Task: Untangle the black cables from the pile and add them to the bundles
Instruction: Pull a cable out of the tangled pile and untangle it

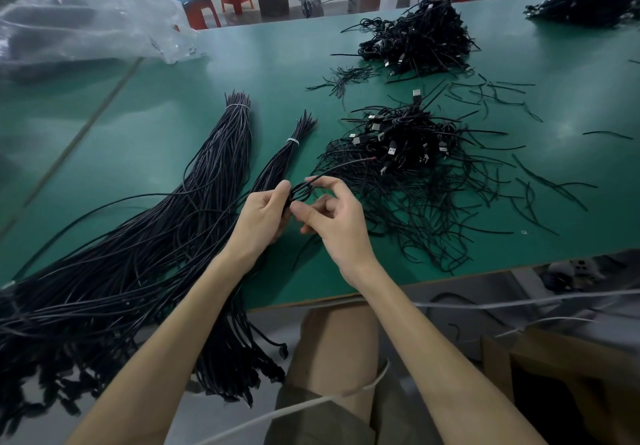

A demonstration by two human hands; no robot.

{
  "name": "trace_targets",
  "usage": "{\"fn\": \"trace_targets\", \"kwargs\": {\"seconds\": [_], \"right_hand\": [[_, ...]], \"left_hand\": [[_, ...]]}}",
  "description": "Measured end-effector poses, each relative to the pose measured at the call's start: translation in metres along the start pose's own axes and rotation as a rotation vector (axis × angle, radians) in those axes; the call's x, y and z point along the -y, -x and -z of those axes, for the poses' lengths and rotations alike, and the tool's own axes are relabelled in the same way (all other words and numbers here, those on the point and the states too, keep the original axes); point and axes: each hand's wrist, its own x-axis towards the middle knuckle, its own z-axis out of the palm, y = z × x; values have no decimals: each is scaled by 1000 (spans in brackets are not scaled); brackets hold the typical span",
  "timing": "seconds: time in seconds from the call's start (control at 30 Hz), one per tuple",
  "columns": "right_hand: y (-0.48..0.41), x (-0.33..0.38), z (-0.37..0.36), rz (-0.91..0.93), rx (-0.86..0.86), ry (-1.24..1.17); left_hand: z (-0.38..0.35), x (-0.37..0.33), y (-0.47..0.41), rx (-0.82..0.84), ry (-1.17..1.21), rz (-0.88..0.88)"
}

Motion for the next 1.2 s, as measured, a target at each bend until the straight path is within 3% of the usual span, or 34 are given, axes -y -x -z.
{"fn": "trace_targets", "kwargs": {"seconds": [0.33, 0.83, 1.2], "right_hand": [[-1, -2, 4, 56, 134, -10], [2, -3, 1, -45, 80, -6], [1, -2, -3, -67, 89, 76]], "left_hand": [[-1, 0, 0, 43, -61, 16], [0, 0, 3, 38, -5, -19], [5, -3, 4, -7, 64, 68]]}}
